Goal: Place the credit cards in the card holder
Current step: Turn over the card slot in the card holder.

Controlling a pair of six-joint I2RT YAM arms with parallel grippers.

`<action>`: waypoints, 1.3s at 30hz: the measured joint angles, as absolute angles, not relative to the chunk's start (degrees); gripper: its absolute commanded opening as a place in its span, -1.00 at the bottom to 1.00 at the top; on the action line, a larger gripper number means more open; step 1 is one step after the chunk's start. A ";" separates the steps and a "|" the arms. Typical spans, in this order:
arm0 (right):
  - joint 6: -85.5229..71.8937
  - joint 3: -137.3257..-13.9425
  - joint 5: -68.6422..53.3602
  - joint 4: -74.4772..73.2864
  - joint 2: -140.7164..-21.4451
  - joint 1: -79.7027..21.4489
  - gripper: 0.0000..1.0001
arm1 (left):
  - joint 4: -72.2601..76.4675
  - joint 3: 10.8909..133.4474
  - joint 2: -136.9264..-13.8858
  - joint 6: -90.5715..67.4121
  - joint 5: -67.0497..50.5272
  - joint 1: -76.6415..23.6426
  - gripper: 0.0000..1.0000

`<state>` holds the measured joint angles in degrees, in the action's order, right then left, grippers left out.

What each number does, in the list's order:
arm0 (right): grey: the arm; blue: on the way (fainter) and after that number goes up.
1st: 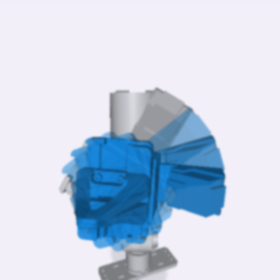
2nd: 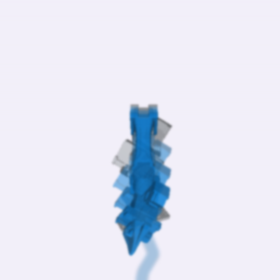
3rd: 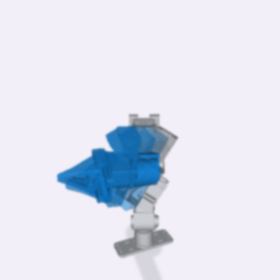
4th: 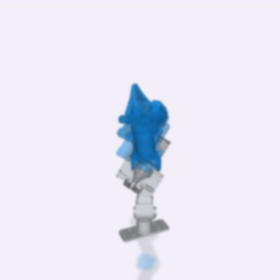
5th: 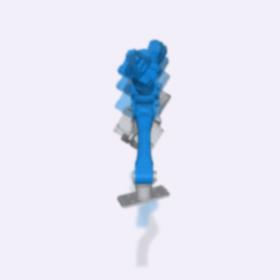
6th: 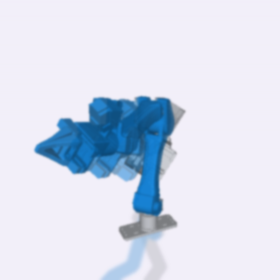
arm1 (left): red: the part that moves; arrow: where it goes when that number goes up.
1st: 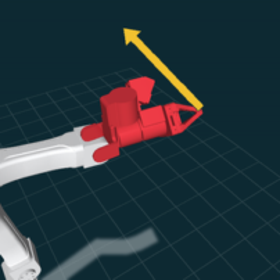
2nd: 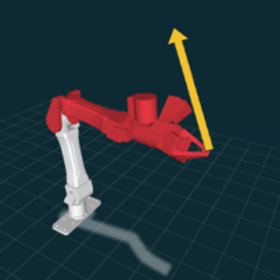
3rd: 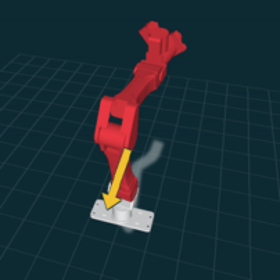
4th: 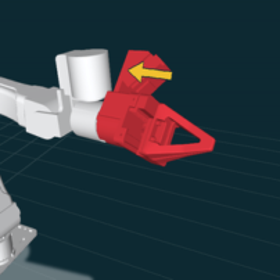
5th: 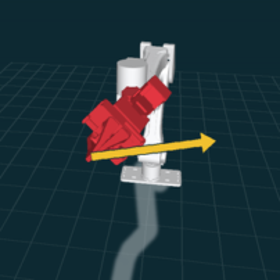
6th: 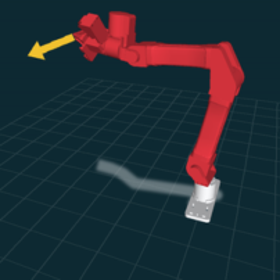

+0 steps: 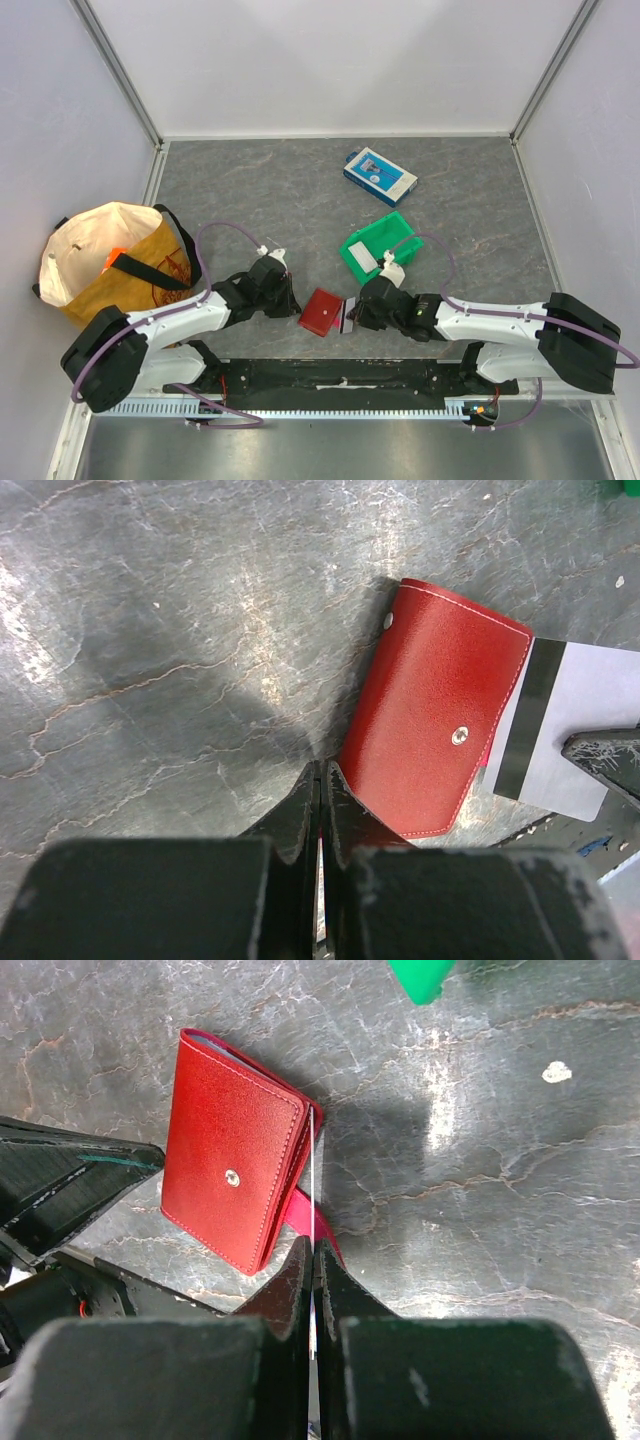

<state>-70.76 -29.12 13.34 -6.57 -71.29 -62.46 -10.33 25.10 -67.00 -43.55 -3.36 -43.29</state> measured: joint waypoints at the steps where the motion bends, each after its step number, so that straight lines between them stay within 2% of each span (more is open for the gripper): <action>1: -70.78 -28.91 13.30 -5.96 -71.29 -62.46 -1.00 | -10.28 25.10 -67.13 -43.62 -3.36 -43.38 -0.96; 20: -65.49 -28.77 9.50 1.85 -71.22 -62.46 -1.00 | -7.84 26.09 -69.69 -43.88 -5.13 -47.03 -0.96; 35: -58.39 -34.87 6.81 4.34 -78.37 -65.65 -1.00 | -9.87 28.29 -70.35 -44.16 -2.46 -47.00 -0.96; 37: -57.78 -34.89 6.98 4.34 -78.37 -65.78 -1.00 | -10.02 28.29 -70.17 -44.23 -2.24 -47.00 -0.91; 39: -57.39 -34.94 7.42 4.32 -78.39 -65.80 -1.00 | -10.59 28.29 -69.47 -44.25 -1.72 -47.03 -0.75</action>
<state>-57.39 -34.94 7.42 4.32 -78.39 -65.80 -10.59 28.29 -69.47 -44.25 -1.72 -47.03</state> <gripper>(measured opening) 0.009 0.038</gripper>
